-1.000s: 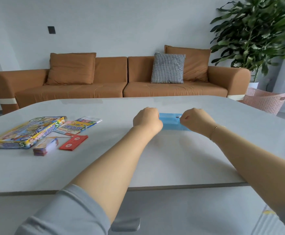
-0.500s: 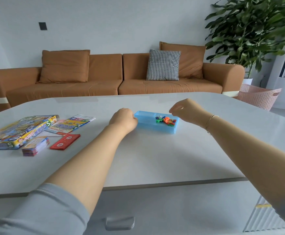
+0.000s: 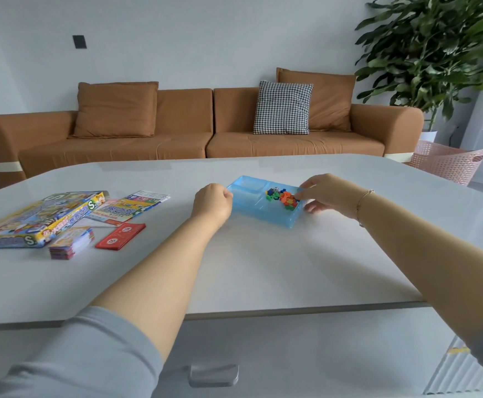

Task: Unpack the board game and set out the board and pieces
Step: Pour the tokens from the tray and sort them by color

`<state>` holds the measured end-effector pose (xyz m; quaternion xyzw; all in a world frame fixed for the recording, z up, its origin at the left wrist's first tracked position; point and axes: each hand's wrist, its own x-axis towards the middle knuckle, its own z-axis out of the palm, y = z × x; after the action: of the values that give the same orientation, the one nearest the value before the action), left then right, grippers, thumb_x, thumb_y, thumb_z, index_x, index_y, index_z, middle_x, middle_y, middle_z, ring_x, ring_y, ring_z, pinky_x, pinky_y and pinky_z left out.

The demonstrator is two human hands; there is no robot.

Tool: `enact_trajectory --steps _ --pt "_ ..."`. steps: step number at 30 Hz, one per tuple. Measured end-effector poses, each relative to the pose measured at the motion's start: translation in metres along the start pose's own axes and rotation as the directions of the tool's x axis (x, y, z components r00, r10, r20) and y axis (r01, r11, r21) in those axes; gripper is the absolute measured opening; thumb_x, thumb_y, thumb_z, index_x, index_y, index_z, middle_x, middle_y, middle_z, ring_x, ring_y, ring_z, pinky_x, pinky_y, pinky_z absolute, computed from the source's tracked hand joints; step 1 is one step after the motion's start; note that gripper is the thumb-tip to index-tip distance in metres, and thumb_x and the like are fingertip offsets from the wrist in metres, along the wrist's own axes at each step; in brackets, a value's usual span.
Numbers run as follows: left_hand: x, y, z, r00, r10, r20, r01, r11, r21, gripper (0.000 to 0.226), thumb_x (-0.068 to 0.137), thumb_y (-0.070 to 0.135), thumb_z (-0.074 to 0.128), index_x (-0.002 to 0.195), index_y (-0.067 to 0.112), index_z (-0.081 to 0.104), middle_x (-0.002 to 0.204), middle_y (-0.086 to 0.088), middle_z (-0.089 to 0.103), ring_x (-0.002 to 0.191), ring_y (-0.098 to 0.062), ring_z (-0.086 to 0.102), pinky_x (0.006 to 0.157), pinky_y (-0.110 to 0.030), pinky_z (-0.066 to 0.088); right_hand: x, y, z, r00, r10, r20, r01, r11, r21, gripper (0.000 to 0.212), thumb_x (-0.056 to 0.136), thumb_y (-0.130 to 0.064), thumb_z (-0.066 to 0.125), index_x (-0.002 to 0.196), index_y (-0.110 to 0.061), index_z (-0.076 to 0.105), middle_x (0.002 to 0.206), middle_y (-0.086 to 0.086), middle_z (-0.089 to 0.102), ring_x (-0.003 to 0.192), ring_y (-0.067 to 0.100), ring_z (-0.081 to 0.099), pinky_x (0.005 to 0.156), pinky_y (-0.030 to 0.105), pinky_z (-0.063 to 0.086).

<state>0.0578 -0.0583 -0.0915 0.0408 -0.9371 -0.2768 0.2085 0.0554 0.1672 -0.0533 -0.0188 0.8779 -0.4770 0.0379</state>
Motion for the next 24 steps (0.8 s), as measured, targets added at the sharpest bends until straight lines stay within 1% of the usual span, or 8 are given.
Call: enact_trajectory --steps 3,5,8,12,16,19,21,24 --pt "0.0 -0.003 0.003 0.999 0.022 -0.032 -0.022 1.0 -0.006 0.026 0.09 0.004 0.038 0.073 0.015 0.055 0.088 -0.013 0.057 0.085 -0.035 0.05 0.069 -0.035 0.04 -0.005 -0.004 0.004 1.0 -0.008 0.025 0.004 0.988 0.155 0.031 0.085 -0.006 0.067 0.115 -0.009 0.057 0.109 0.018 0.063 0.086 0.027 0.067 0.087 0.035 0.055" --pt "0.001 -0.004 0.004 1.0 0.003 -0.008 -0.003 1.0 -0.009 0.024 0.094 0.01 0.04 0.095 0.007 0.063 0.114 -0.016 0.059 0.105 -0.037 0.052 0.084 -0.035 0.042 -0.004 -0.003 0.007 0.997 -0.064 -0.03 0.069 0.975 0.212 0.03 0.084 -0.006 0.068 0.111 -0.01 0.059 0.109 0.019 0.065 0.083 0.026 0.068 0.086 0.035 0.055" --pt "-0.001 -0.002 0.002 0.997 -0.013 0.074 0.017 0.999 -0.044 0.039 0.096 0.02 0.047 0.132 0.007 0.051 0.14 -0.014 0.045 0.128 -0.029 0.043 0.102 -0.031 0.034 -0.004 -0.006 0.003 0.974 -0.196 -0.115 0.214 0.961 0.174 0.032 0.084 -0.008 0.067 0.115 -0.011 0.061 0.107 0.014 0.065 0.086 0.025 0.067 0.086 0.038 0.056" --pt "-0.006 0.002 0.002 0.993 0.007 0.115 -0.001 0.998 -0.058 0.05 0.095 0.025 0.05 0.141 0.009 0.039 0.146 -0.012 0.035 0.131 -0.026 0.04 0.105 -0.029 0.032 -0.005 -0.008 0.002 0.919 -0.341 -0.198 0.359 0.931 0.065 0.029 0.084 -0.009 0.067 0.112 -0.016 0.062 0.113 0.01 0.061 0.086 0.028 0.067 0.079 0.036 0.057" --pt "-0.007 0.002 0.001 0.993 -0.004 0.12 0.011 0.998 -0.062 0.05 0.096 0.023 0.048 0.143 0.01 0.037 0.148 -0.012 0.034 0.133 -0.025 0.038 0.106 -0.029 0.031 -0.004 -0.008 0.006 0.868 -0.431 -0.247 0.436 0.899 -0.038 0.028 0.084 -0.011 0.067 0.11 -0.021 0.061 0.115 0.005 0.061 0.079 0.024 0.066 0.054 0.019 0.046" --pt "-0.006 0.003 0.001 0.992 -0.004 0.125 0.014 0.997 -0.075 0.049 0.097 0.021 0.045 0.144 0.011 0.036 0.149 -0.011 0.034 0.135 -0.024 0.035 0.107 -0.028 0.029 -0.003 -0.007 0.007 0.826 -0.5 -0.26 0.489 0.865 -0.112 0.03 0.085 -0.011 0.067 0.113 -0.02 0.061 0.115 0.002 0.062 0.075 0.019 0.06 0.046 0.01 0.039" --pt "-0.006 0.003 0.001 0.991 -0.002 0.137 0.014 0.996 -0.085 0.049 0.097 0.02 0.044 0.144 0.012 0.036 0.15 -0.009 0.034 0.137 -0.023 0.034 0.109 -0.027 0.027 -0.005 -0.006 0.008 0.787 -0.558 -0.263 0.525 0.829 -0.192 0.032 0.085 -0.012 0.067 0.114 -0.021 0.061 0.111 0.0 0.064 0.074 0.014 0.055 0.05 0.01 0.04" --pt "-0.006 0.002 0.002 0.989 0.002 0.15 0.012 0.995 -0.099 0.05 0.095 0.017 0.045 0.144 0.012 0.036 0.151 -0.009 0.034 0.136 -0.023 0.036 0.109 -0.027 0.029 -0.01 -0.003 0.014 0.707 -0.67 -0.228 0.602 0.738 -0.304 0.032 0.084 -0.011 0.067 0.113 -0.024 0.06 0.114 -0.002 0.061 0.083 0.015 0.056 0.071 0.024 0.052"
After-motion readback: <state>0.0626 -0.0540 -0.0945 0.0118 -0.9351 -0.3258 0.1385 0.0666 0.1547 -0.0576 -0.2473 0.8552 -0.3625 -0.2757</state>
